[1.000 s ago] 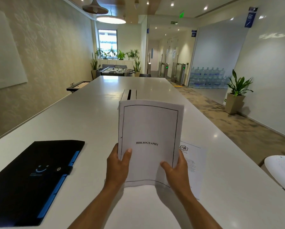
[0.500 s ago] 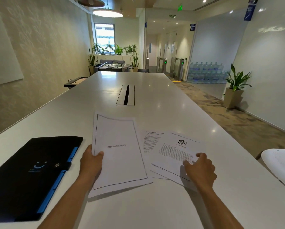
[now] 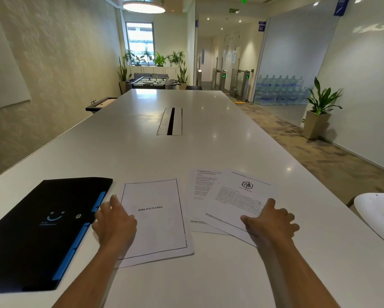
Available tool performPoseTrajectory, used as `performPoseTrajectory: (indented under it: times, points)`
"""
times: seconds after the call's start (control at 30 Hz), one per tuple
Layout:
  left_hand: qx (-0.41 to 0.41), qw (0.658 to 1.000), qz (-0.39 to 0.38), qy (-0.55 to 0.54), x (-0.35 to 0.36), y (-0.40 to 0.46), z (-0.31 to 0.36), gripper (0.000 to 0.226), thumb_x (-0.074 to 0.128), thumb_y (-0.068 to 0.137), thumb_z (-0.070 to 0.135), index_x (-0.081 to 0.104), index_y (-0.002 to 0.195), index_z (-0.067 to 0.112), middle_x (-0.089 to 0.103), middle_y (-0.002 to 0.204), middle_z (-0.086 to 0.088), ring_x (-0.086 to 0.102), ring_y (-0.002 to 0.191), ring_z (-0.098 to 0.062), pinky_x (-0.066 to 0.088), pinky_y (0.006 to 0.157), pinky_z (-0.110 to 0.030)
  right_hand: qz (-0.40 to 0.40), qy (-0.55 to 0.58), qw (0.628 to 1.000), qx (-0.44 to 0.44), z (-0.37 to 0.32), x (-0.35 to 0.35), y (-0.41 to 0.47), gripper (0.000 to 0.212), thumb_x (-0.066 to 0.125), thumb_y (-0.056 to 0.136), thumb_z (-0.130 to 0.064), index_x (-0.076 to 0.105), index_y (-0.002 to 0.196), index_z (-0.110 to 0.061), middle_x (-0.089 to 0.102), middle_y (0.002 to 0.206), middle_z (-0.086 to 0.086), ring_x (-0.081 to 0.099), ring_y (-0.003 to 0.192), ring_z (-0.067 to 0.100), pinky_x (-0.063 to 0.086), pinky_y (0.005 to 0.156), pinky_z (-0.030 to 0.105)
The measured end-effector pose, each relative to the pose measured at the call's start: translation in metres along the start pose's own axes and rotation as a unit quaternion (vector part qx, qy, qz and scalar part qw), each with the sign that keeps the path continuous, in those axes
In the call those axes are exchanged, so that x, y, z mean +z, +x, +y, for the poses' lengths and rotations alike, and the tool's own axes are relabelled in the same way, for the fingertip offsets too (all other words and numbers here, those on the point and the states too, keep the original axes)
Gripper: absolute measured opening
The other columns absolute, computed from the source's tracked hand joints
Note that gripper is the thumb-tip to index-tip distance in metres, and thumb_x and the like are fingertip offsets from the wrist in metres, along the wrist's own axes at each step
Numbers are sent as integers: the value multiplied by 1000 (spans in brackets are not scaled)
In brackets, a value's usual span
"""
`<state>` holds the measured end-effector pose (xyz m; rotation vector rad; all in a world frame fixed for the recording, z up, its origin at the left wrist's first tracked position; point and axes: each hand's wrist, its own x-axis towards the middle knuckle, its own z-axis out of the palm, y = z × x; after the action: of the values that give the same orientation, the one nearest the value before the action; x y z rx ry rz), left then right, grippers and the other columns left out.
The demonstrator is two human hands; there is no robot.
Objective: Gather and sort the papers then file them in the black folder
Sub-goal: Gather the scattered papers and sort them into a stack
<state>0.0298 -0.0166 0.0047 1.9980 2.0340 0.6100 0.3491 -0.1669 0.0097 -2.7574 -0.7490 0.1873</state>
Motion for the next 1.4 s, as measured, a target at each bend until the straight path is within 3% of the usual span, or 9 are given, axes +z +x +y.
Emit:
performPoseTrajectory:
  times: [0.17, 0.33, 0.43, 0.57, 0.8, 1.1, 1.23, 1.33, 1.4]
  points:
    - [113, 992, 23, -47, 5, -5, 30, 56, 65, 86, 15, 47, 138, 11, 44, 142, -14, 38, 129, -31, 35, 103, -43, -1, 5, 1000, 1, -1, -1, 3, 87, 68, 56, -70, 36, 122, -22, 52, 123, 18, 45, 116, 36, 40, 91, 49]
    - [209, 956, -99, -180, 24, -15, 96, 45, 66, 89, 19, 56, 131, 10, 51, 136, -12, 57, 114, -25, 46, 94, -32, 7, 2, 1000, -12, 1, 0, 4, 87, 67, 57, -71, 38, 122, -22, 52, 123, 17, 45, 117, 35, 40, 92, 47]
    - [228, 944, -157, -180, 43, -16, 131, 55, 65, 88, 24, 46, 138, 10, 48, 139, -13, 54, 119, -27, 47, 99, -38, 11, 2, 1000, -21, 4, 2, 5, 87, 65, 58, -72, 38, 123, -22, 52, 122, 16, 45, 116, 34, 39, 92, 46]
    - [218, 951, -176, -132, 62, -12, 161, 70, 63, 89, 33, 29, 145, 7, 40, 142, -16, 41, 130, -30, 40, 104, -41, 7, 6, 1000, -23, 4, 3, 5, 85, 64, 59, -70, 38, 124, -21, 52, 122, 15, 45, 116, 34, 38, 91, 46]
    - [128, 976, -163, -70, 83, -15, 181, 90, 69, 74, 53, 31, 139, 4, 41, 136, -20, 36, 128, -34, 35, 108, -42, -1, 21, 999, -26, 1, 3, 9, 89, 68, 60, -66, 34, 128, -18, 51, 126, 16, 44, 119, 34, 39, 94, 47]
    - [3, 977, -153, -148, 77, 0, 192, 71, 75, 69, 19, 39, 129, 8, 49, 127, -15, 48, 119, -32, 46, 100, -43, -4, 65, 997, -37, 3, 6, 13, 98, 72, 62, -61, 24, 137, -19, 49, 128, 15, 44, 121, 34, 40, 94, 48]
    - [-34, 956, -204, -207, 69, 7, 193, 66, 77, 71, 13, 42, 127, 6, 55, 122, -14, 57, 107, -30, 54, 85, -36, -10, 70, 996, -49, 2, 6, 13, 96, 73, 62, -61, 27, 136, -20, 49, 128, 14, 44, 120, 34, 41, 93, 47]
    - [-24, 936, -252, -245, 68, 7, 195, 58, 80, 75, 12, 44, 119, 3, 54, 98, -7, 52, 80, -20, 44, 50, -22, -17, 79, 995, -53, 1, 5, 14, 96, 74, 61, -59, 29, 136, -20, 50, 126, 13, 44, 120, 34, 41, 92, 45]
    - [-26, 921, -278, -273, 71, 5, 198, 47, 81, 75, 9, 46, 105, 4, 48, 80, -2, 48, 65, -13, 39, 37, -15, -20, 86, 995, -52, 2, 4, 14, 97, 75, 60, -58, 29, 137, -20, 50, 126, 12, 44, 119, 33, 41, 92, 45]
